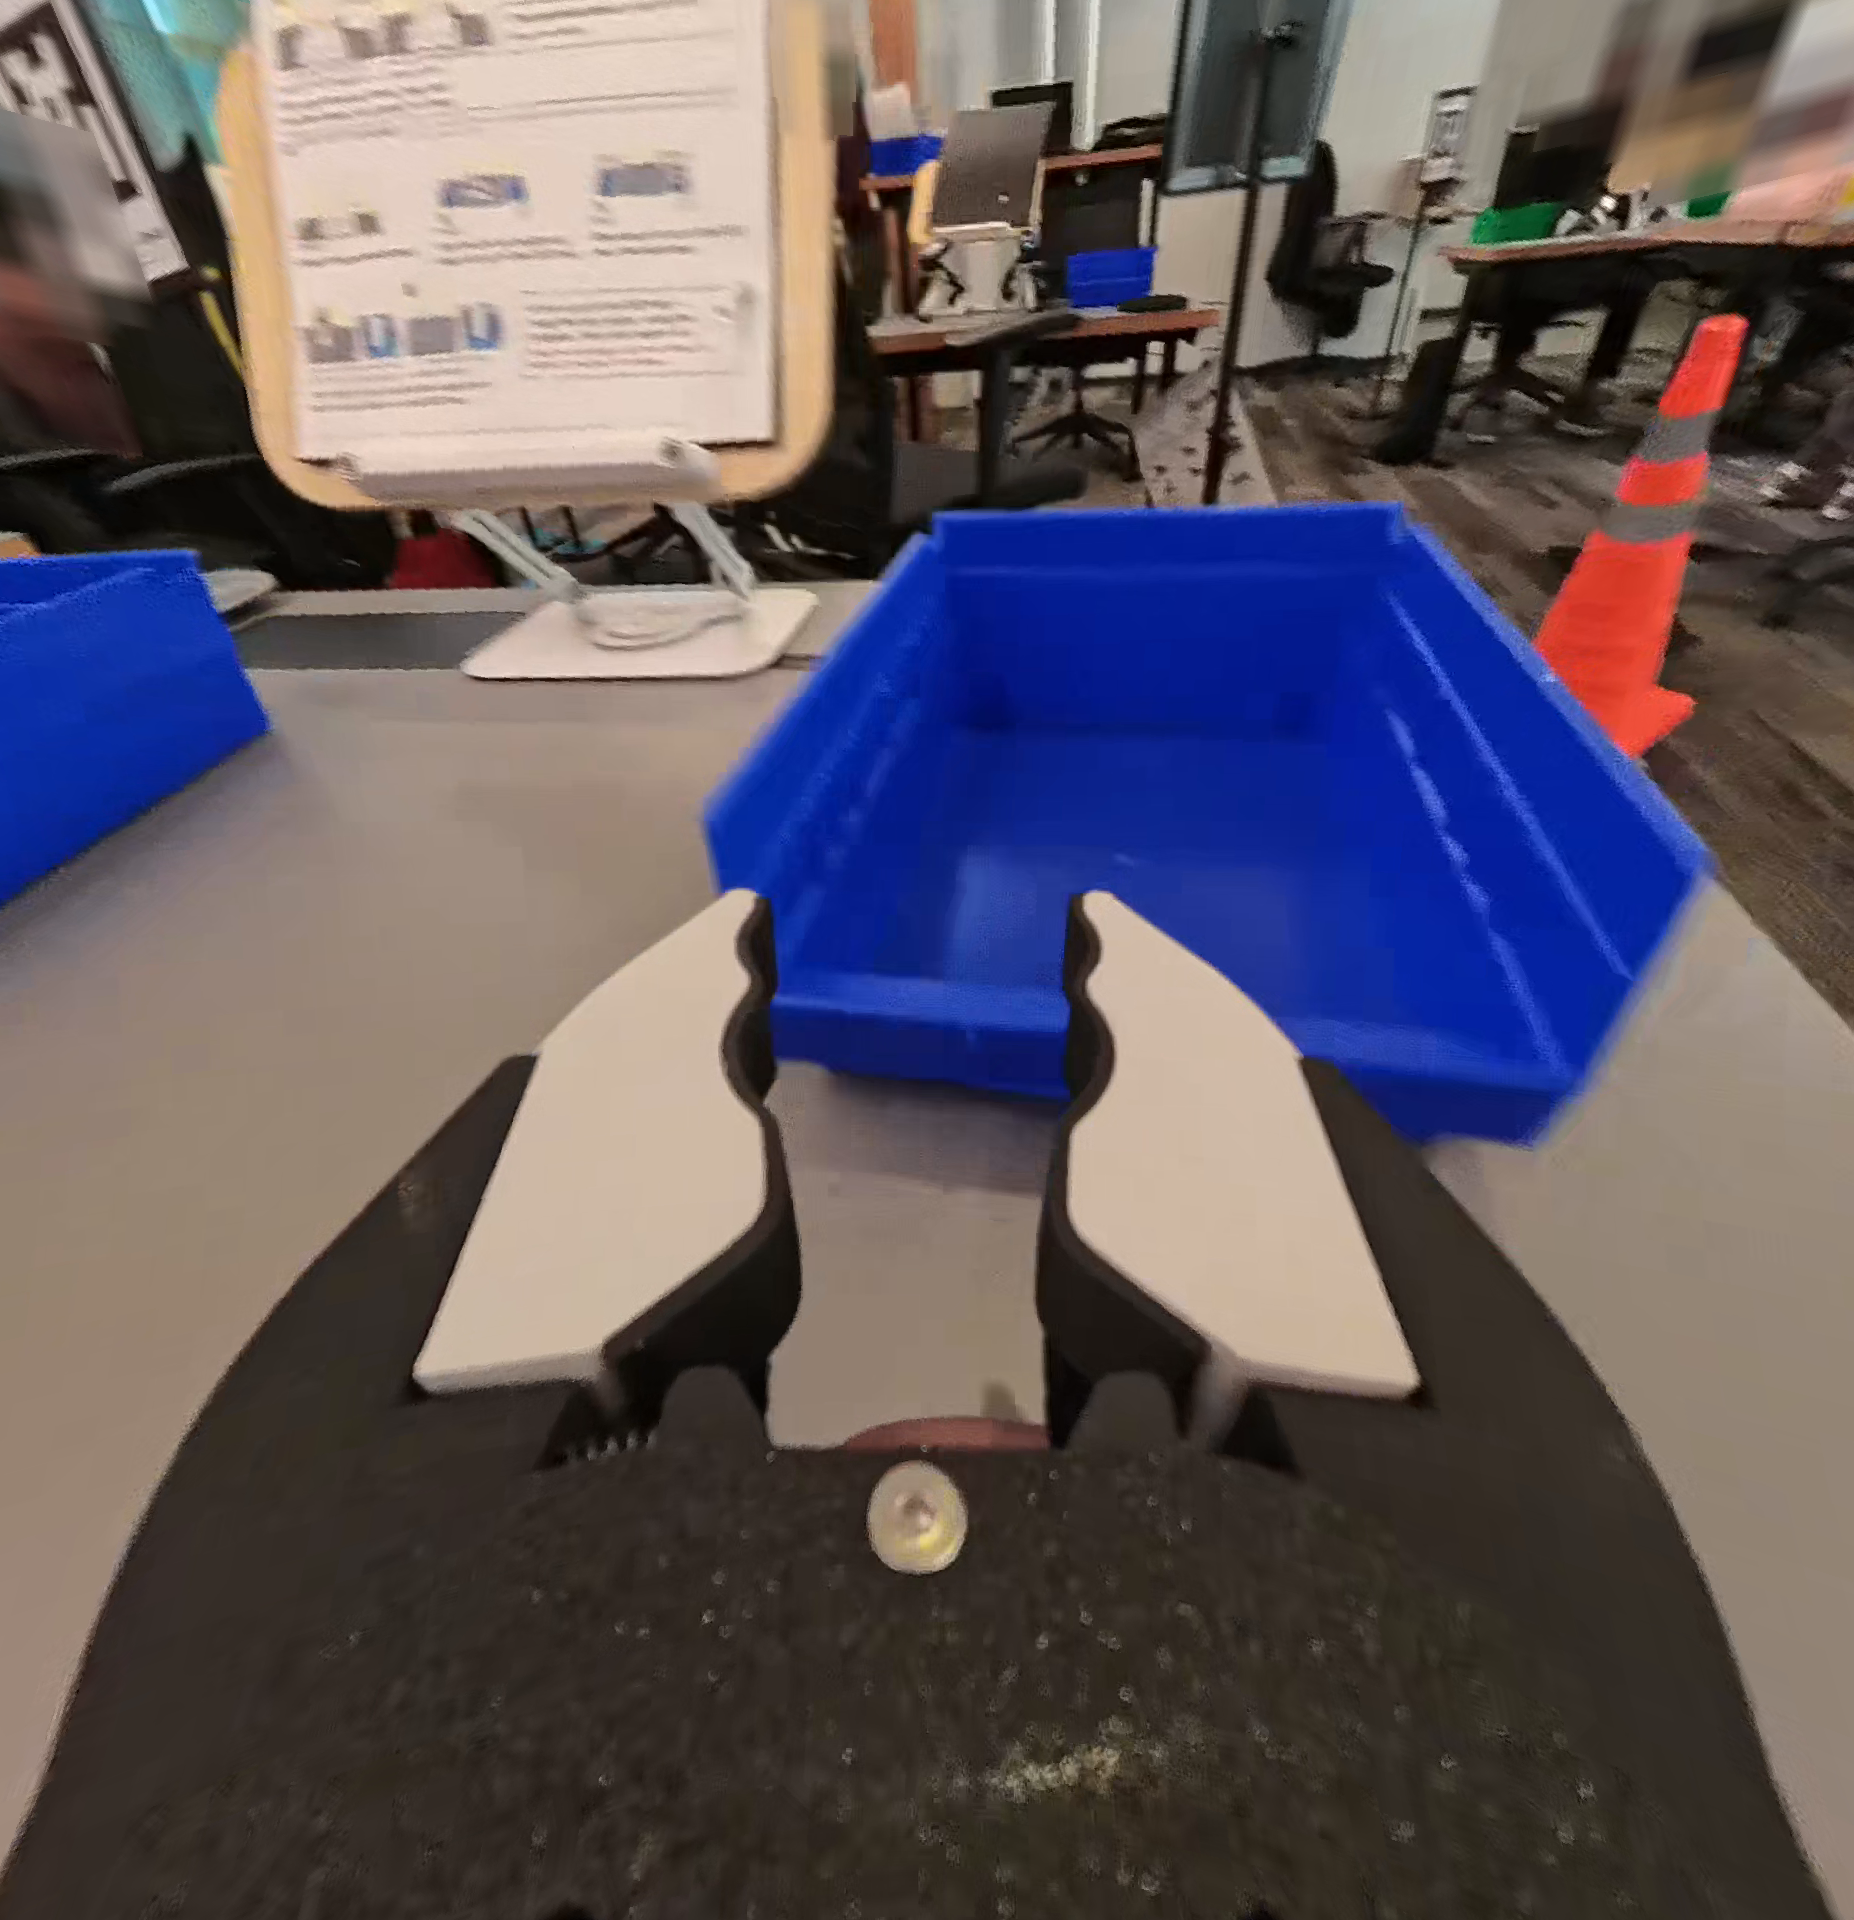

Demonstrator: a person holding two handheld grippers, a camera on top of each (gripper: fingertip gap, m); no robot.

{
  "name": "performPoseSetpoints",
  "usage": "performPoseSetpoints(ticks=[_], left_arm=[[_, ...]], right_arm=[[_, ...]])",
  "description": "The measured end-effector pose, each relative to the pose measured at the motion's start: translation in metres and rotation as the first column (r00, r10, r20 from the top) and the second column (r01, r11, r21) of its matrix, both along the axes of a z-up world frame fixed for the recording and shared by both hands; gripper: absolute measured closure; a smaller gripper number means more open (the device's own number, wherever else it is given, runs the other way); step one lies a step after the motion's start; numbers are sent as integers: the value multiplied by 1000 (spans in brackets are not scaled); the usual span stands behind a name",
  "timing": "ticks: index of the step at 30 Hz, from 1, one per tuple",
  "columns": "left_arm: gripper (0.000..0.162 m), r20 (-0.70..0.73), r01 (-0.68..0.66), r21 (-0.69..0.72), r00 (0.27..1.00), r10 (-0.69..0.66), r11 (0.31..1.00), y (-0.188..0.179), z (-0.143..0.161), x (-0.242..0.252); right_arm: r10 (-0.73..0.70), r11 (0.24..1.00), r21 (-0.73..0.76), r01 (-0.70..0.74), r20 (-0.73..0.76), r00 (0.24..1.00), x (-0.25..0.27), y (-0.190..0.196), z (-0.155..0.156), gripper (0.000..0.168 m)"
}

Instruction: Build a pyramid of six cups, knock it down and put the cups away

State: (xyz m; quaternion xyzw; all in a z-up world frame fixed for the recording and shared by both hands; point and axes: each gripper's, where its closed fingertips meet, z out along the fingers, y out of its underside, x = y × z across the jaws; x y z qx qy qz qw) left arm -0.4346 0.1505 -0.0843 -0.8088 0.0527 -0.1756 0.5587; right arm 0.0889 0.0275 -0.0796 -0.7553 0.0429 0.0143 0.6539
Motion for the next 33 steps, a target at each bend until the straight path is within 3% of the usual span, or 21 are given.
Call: performPoseSetpoints(ticks=[3,7,10,14,28,33], left_arm=[[109,15,29,-43,999,-28,999,-4,-20,6],[97,109,-5,9,994,4,1000,3,-10,-8],[93,188,27,-7,982,-25,1000,4,-11,-6],[87,99,59,-10,993,-58,998,3,-16,-2],[88,-57,189,-70,979,-193,979,-8,-34,38],[101,-54,381,-29,922,-383,924,-7,1,53]], right_arm=[[-62,998,-3,62,24,998,33,-13,0,113],[-100,994,-27,104,106,989,54,-15,-2,114],[-114,992,-48,119,89,989,60,-16,-9,114],[-73,996,-51,72,-14,997,54,-7,-13,115],[17,998,-67,-19,-27,999,15,-1,-19,118],[138,989,-50,-138,-2,990,-30,2,-12,118]])
